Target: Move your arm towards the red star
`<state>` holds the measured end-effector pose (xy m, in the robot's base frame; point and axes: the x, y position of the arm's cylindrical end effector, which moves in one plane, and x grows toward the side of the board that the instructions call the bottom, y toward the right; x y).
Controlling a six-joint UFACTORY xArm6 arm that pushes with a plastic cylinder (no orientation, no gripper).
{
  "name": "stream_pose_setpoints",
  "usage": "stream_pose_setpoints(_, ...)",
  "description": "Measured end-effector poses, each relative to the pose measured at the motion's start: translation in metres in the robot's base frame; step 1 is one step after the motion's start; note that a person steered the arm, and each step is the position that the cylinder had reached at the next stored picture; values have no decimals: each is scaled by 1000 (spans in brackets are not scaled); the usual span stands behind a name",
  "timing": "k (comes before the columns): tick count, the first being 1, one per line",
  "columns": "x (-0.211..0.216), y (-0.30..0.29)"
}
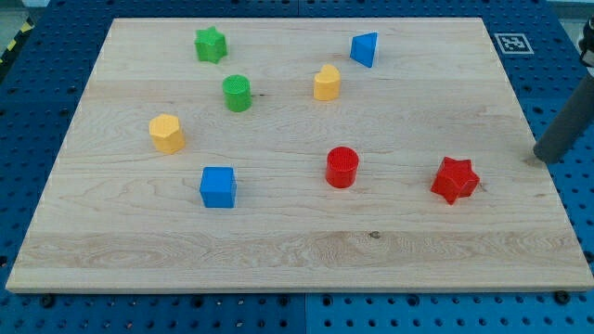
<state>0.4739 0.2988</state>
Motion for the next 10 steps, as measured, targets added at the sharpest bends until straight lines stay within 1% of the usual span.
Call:
stream_pose_setpoints(4, 9, -4)
stream_pose_setpoints(5, 20, -20)
stream_pose_setpoints(7, 24, -28)
stream_pose_setpoints(8, 30, -57)
stream_pose_setpoints(10, 80, -68)
